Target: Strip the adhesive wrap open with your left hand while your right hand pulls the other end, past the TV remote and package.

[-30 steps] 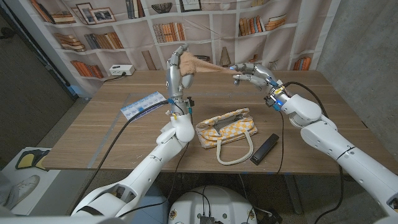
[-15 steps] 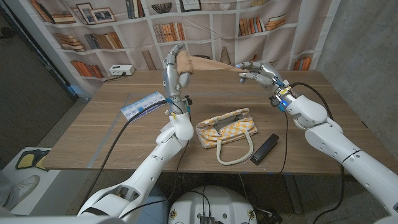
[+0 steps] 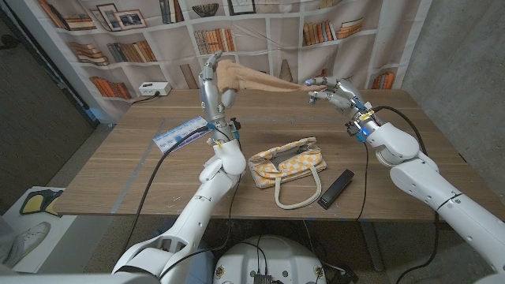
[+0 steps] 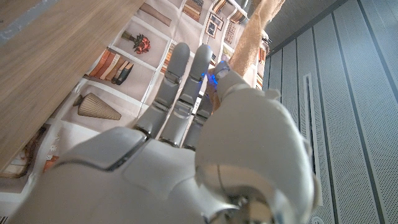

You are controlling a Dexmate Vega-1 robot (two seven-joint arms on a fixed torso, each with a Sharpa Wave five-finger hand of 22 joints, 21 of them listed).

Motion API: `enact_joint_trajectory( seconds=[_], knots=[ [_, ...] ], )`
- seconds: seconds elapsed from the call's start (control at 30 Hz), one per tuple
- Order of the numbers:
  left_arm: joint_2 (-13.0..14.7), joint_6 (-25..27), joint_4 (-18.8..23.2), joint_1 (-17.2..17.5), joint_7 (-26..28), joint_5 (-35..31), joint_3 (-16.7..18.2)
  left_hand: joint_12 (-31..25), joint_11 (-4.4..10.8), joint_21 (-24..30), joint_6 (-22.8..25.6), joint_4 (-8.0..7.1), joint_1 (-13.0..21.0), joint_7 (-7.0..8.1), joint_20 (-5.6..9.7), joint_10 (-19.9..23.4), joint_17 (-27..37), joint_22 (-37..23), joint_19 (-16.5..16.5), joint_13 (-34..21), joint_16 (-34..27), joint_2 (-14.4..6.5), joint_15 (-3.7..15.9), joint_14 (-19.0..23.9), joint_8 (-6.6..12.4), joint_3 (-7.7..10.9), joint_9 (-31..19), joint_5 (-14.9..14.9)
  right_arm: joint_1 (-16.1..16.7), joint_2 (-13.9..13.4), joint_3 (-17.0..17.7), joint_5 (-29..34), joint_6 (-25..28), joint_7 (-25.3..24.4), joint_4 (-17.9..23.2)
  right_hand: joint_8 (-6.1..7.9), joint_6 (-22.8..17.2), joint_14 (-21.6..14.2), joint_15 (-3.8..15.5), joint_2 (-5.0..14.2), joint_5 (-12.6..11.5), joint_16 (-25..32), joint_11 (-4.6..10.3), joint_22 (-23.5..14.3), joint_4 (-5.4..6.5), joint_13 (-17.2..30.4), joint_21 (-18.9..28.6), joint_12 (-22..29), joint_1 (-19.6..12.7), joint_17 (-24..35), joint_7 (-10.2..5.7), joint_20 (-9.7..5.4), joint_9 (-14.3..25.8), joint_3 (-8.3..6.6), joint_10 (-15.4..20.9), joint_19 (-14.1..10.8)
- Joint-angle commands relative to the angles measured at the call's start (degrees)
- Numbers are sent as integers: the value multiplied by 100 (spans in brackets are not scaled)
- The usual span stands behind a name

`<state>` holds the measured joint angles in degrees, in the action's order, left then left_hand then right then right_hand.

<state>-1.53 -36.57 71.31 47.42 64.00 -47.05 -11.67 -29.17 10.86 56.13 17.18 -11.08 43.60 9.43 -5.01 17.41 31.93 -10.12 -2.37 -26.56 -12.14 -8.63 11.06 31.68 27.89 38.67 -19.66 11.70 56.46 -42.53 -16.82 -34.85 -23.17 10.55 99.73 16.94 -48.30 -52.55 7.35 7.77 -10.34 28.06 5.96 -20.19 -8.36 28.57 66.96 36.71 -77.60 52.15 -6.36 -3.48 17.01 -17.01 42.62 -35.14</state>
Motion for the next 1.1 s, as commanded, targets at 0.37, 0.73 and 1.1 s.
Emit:
enact_joint_trajectory(
  seconds=[0.37,0.73,1.1],
  knots=[
    [-77,170,132,71,0,547,11,98,23,-118,-25,39,-529,-5,7,82,-167,11,-85,35,46,149,46,27,-55,-345,53,147,45,37,94,0,-75,-79,-40,-52,-60,-71,604,-13,36,-72,9,63,-17,18,118,-14,-4,65,-23,-811,18,-59,32,61],
    [-256,94,75,97,0,495,282,98,33,-198,-55,66,-734,-20,-13,143,-259,13,-74,31,57,150,68,58,-84,-457,94,248,192,54,209,-95,-135,-165,-64,-84,-65,-66,607,-30,36,-121,-2,124,-28,47,189,-22,-10,104,-36,-809,19,-69,23,94],
    [-370,17,-48,122,0,319,537,102,12,-249,-98,167,-737,-42,-26,149,-313,11,-86,20,58,44,64,82,-111,-406,134,338,384,121,343,-176,-225,-324,-107,-126,-48,-76,606,-19,36,-166,18,196,-17,84,266,-24,2,149,-31,-803,24,-85,25,133]
  ],
)
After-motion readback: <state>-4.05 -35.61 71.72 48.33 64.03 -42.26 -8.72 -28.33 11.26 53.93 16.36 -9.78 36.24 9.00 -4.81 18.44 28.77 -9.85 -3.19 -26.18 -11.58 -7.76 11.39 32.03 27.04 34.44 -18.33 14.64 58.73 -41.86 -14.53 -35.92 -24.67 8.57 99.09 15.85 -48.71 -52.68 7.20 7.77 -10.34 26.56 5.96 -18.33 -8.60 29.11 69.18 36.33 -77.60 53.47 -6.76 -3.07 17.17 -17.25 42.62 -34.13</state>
